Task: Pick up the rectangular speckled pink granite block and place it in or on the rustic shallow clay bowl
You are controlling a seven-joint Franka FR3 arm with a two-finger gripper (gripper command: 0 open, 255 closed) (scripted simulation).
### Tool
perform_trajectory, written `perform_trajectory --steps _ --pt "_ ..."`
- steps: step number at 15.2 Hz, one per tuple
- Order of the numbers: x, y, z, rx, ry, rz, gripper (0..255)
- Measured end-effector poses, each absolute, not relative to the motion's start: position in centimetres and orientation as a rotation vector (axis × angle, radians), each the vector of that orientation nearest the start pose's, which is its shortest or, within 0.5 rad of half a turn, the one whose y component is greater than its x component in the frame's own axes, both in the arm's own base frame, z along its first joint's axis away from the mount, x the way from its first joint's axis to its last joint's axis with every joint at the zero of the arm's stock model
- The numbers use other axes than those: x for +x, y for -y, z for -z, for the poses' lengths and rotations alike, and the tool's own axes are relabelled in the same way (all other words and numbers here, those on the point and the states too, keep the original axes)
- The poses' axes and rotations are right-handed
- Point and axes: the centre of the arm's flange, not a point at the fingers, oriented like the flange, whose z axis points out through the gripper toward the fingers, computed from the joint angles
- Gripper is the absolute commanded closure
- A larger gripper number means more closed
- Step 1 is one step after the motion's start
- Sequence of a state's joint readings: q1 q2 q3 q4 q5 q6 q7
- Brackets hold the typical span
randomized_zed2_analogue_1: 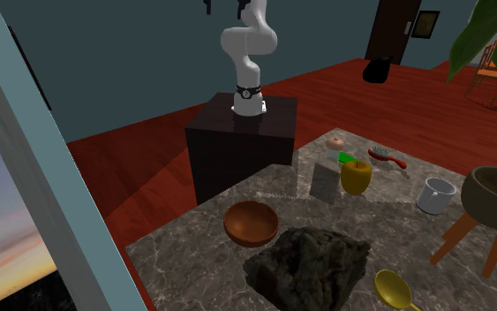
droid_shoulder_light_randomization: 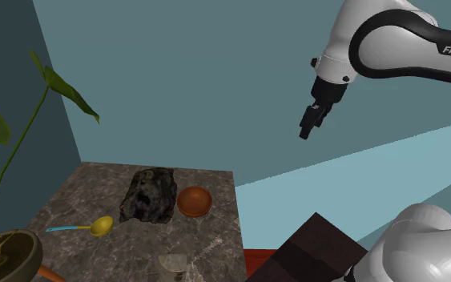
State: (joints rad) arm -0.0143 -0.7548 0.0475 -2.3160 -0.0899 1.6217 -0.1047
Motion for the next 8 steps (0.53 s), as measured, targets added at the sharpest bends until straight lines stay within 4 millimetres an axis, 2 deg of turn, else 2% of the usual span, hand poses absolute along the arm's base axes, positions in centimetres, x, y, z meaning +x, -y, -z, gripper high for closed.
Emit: perform_trajectory --steps 3,8 --pt "32.9 -1.6 -59.4 -3.255 0.232 0.087 0" --pt "34.8 -4.8 -54.7 -3.24 0.324 0.077 0"
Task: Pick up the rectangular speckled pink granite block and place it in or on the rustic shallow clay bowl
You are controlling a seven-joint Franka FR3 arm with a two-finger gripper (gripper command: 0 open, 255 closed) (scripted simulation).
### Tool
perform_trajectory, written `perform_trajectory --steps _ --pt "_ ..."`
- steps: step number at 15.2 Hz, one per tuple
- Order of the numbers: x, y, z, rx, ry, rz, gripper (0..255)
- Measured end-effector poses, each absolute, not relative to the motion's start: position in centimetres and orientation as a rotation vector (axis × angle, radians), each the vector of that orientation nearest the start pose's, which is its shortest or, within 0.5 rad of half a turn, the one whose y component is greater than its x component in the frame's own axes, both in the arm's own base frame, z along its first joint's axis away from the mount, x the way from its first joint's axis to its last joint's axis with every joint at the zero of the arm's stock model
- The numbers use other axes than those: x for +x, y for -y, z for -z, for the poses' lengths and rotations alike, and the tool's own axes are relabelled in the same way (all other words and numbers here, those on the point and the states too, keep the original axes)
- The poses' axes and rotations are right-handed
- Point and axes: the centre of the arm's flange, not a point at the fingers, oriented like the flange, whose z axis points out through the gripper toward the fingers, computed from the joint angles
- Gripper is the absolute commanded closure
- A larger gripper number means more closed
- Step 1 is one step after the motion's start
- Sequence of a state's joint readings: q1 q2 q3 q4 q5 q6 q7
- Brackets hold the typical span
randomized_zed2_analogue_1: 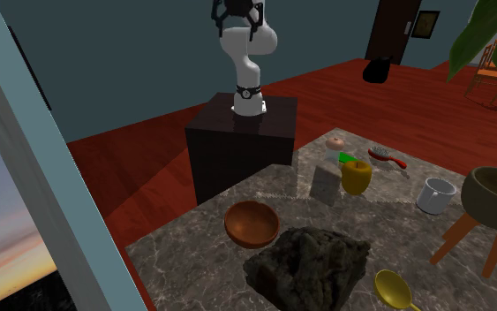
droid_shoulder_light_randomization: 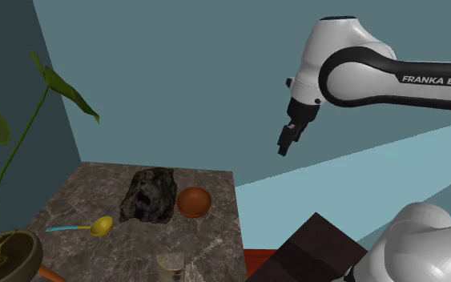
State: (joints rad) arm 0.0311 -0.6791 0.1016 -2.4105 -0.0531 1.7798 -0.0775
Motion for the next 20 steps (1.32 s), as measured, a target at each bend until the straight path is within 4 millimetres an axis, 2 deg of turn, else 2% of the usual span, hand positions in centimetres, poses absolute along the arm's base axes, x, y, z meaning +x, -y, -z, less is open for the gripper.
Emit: perform_trajectory --steps 1,10,20 --pt "35.7 -5.6 -53.8 -3.236 0.343 0.075 0" --pt "39.0 -12.8 -45.4 -3.198 0.513 0.062 0" --pt "41.5 -21.3 -35.5 -3.146 0.698 0.046 0"
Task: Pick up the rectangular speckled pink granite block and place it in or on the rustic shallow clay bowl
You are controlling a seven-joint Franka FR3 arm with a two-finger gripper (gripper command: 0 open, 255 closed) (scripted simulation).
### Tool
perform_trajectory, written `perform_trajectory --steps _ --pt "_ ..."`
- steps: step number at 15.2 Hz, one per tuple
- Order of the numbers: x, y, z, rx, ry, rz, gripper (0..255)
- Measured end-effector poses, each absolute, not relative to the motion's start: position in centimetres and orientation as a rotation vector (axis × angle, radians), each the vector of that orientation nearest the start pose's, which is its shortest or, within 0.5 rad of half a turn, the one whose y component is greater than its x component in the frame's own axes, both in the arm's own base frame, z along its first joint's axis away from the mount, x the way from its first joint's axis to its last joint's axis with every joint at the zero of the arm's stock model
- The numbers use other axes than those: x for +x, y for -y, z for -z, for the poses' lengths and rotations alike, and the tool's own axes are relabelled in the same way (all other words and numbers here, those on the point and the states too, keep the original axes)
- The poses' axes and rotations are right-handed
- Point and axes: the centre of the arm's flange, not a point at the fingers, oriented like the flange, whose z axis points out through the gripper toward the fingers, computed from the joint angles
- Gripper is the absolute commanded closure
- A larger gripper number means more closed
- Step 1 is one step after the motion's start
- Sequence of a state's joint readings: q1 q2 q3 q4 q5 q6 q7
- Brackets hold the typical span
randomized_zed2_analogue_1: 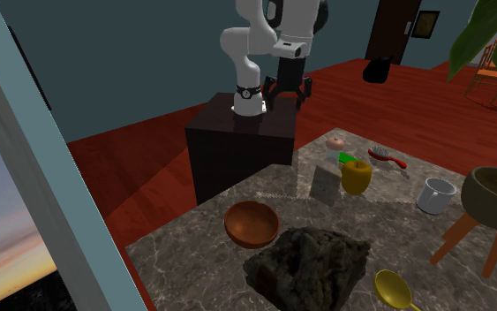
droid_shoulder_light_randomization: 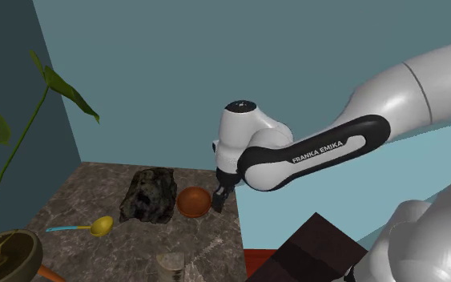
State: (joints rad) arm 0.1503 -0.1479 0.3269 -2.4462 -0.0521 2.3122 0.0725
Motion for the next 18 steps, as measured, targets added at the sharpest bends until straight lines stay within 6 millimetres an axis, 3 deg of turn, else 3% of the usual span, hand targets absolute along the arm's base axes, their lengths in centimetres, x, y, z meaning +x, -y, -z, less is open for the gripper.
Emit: perform_trajectory --steps 18 --pt "43.6 -37.5 -18.6 -3.022 1.018 0.018 0"
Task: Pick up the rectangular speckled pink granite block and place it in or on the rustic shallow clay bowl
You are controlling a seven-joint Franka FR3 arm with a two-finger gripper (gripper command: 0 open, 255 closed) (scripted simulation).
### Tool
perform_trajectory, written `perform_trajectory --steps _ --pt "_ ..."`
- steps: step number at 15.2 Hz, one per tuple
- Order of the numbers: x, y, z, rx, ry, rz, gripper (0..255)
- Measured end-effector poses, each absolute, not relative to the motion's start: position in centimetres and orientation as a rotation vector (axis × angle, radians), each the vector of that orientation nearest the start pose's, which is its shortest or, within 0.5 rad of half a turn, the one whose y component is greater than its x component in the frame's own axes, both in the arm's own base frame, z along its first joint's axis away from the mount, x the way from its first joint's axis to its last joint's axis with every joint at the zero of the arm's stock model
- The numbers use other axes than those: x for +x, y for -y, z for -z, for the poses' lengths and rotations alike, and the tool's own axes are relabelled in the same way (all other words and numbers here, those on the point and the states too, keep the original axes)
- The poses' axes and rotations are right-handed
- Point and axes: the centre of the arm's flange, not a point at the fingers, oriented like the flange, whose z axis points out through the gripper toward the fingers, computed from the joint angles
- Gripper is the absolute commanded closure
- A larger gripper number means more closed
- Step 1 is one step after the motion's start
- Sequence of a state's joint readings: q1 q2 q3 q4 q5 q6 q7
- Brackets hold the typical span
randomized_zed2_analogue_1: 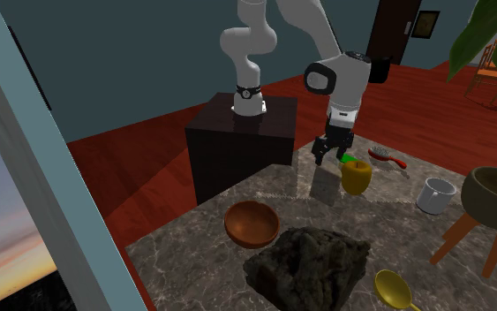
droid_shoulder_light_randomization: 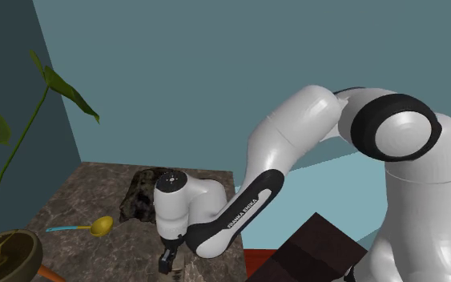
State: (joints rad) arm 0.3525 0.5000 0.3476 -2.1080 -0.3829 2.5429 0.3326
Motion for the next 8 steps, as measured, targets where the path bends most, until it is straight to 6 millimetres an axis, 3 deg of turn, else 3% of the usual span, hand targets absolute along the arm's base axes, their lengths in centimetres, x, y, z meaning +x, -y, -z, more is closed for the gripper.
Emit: perform_trajectory --steps 4,8 --pt "43.4 -38.7 -16.1 -3.01 1.045 0.015 0" --pt "43.7 -38.7 -14.1 -3.009 1.046 0.015 0"
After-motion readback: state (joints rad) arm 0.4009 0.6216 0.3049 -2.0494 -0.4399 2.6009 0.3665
